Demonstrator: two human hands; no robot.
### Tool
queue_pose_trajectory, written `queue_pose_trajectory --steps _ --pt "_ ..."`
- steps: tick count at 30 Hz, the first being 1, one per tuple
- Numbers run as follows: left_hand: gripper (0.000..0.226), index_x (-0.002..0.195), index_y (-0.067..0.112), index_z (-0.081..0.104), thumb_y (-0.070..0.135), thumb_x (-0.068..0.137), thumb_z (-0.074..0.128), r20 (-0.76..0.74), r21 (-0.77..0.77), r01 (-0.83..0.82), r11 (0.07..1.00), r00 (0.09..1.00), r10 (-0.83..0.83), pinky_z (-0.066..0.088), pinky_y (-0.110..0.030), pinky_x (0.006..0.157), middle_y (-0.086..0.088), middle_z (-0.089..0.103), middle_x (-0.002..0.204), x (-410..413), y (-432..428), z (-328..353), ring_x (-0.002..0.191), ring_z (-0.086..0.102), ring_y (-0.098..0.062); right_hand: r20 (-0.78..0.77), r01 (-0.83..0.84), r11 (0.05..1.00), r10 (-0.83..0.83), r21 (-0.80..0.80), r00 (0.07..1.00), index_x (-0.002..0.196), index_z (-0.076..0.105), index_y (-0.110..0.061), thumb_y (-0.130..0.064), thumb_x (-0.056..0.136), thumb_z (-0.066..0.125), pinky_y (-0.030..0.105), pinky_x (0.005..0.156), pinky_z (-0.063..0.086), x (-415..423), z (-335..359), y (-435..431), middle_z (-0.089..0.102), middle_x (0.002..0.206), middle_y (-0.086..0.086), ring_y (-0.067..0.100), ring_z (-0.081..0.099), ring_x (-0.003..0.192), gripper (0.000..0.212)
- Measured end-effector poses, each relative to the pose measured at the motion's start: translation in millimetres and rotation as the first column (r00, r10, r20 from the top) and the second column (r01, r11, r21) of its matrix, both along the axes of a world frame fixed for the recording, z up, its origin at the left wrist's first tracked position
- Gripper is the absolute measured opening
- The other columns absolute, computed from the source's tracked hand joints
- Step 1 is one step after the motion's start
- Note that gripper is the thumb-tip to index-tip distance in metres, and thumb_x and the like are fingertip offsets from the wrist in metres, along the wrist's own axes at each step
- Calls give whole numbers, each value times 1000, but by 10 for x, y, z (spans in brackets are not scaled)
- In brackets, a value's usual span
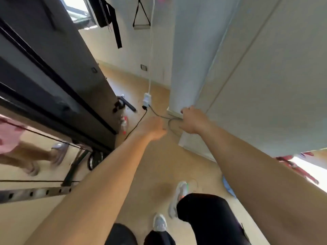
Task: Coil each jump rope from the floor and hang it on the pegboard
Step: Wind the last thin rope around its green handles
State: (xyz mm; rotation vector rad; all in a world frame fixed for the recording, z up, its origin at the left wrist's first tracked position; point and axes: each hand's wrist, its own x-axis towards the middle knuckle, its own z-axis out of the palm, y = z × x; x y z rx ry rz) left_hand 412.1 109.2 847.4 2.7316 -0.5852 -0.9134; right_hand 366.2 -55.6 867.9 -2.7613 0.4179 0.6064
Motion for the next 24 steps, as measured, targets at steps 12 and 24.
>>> queue_pose_trajectory --steps 12,24 --pt "31 119 19 63 32 93 54 -214 53 -129 990 967 137 48 -36 97 -11 59 126 -2105 -645 -2815 118 58 -31 -317 -54 992 89 118 944 145 40 -18 -34 92 55 47 102 44 -1918 -2720 -516 41 146 14 36 42 132 57" --pt "46 127 20 59 46 90 64 -274 257 -135 957 940 206 48 -37 92 -12 59 126 -3244 -1369 -7512 118 57 -33 -470 136 951 11 278 882 124 62 -32 -11 89 48 37 99 48 -3569 -7740 -1290 56 132 9 31 56 120 43"
